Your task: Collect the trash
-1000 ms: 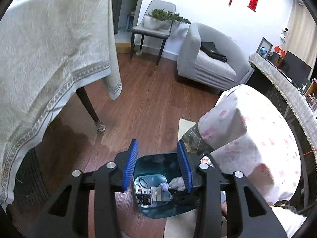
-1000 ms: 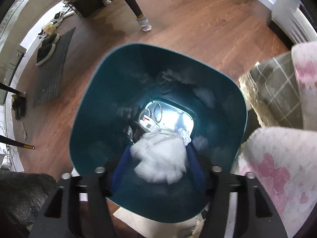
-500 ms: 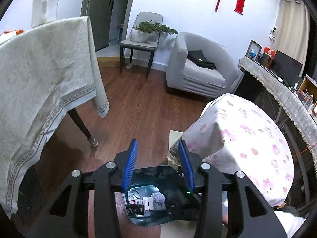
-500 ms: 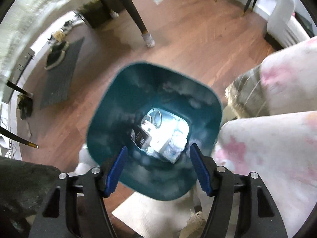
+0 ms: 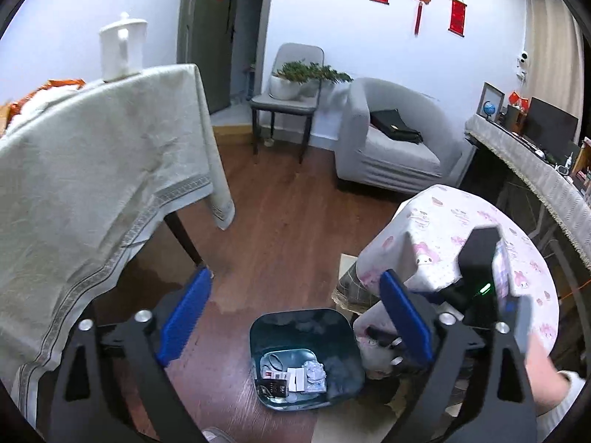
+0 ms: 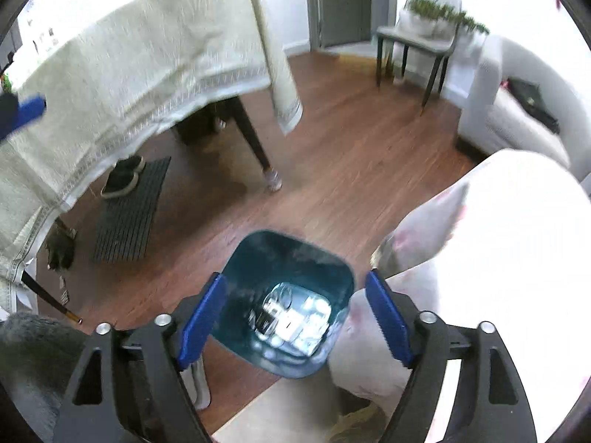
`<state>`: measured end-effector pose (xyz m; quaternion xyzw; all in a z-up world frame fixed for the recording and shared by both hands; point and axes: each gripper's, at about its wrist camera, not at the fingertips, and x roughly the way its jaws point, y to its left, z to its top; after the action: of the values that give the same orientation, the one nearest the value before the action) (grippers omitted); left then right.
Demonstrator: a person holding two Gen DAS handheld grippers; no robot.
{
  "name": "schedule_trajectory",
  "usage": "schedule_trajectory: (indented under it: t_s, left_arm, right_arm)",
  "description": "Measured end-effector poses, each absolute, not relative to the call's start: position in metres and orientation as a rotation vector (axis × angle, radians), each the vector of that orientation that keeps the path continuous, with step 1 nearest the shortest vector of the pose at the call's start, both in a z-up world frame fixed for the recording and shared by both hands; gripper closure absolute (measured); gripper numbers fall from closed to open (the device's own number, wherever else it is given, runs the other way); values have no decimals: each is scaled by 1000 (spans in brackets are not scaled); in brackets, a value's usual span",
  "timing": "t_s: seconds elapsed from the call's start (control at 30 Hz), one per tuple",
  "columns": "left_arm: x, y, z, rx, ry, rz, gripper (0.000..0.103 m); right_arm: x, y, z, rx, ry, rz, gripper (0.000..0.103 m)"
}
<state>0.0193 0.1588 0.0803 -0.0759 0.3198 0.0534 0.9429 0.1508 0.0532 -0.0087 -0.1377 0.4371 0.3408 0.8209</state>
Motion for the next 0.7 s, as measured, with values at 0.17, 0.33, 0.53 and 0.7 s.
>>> schedule_trajectory:
  t_s: [0.17,0.33,0.53,0.7]
  left_arm:
    - [4,138,82,-83,650,164,6]
    - [-15,125,86,-74,629,205,5]
    - [-34,117,82,-89,577,191,4]
    - [-46,107,75,-76,535,188,4]
  right_arm:
    - [139,32,25,-257,832,707,11]
    - [116,-4,56,-258,689,622,4]
    - [88,-56,74,-241,609,526,4]
    - [74,-104,76,-147,607,454,4]
